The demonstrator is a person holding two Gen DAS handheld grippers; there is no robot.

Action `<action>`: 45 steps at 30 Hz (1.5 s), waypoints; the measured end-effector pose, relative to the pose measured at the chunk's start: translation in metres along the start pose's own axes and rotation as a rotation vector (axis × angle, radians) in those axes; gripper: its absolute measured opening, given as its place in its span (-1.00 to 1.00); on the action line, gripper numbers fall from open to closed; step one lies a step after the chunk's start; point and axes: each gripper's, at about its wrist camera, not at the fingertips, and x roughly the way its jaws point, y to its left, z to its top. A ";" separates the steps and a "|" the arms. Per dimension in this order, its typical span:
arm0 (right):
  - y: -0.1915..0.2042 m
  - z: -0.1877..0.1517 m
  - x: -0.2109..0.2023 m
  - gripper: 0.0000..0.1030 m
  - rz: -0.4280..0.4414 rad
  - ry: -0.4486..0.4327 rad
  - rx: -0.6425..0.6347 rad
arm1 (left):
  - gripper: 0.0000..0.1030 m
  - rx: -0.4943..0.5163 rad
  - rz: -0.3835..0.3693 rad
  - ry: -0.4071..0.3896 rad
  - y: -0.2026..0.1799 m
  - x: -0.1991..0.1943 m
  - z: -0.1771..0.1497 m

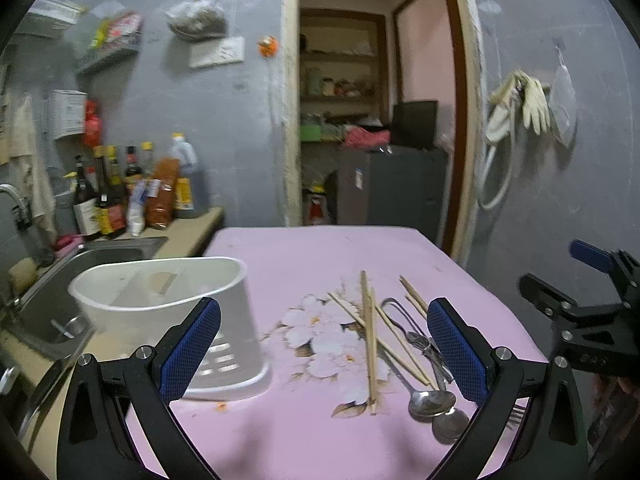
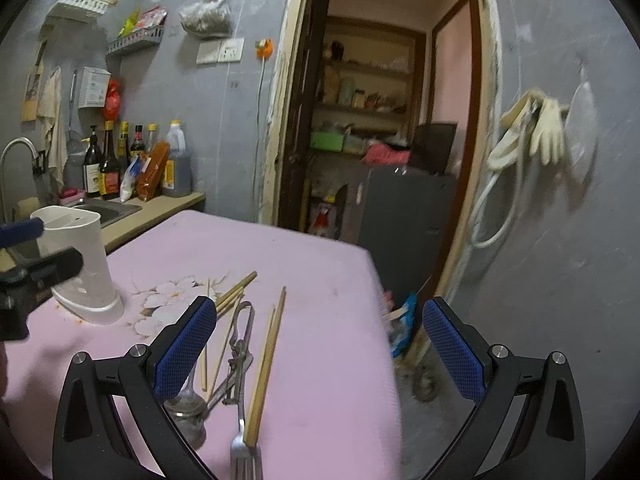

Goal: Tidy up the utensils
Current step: 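Grasp one wooden chopstick with the left tool while the right tool grasps another chopstick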

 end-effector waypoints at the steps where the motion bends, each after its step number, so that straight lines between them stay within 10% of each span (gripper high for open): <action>1: -0.002 0.000 0.006 1.00 0.005 0.012 0.006 | 0.97 0.010 -0.010 0.015 -0.001 0.007 0.001; 5: -0.007 -0.001 0.038 0.90 0.022 0.102 0.031 | 0.94 0.031 -0.071 0.098 -0.007 0.042 0.001; 13: -0.011 -0.013 0.103 -0.11 0.158 0.321 0.100 | 0.14 -0.007 -0.182 0.282 0.001 0.111 -0.002; 20: -0.003 -0.021 0.131 -0.48 0.208 0.415 0.117 | -0.63 -0.075 -0.268 0.466 0.014 0.168 -0.011; 45: 0.000 -0.024 0.160 -0.91 0.240 0.517 0.135 | -0.92 -0.229 -0.254 0.585 0.038 0.165 -0.027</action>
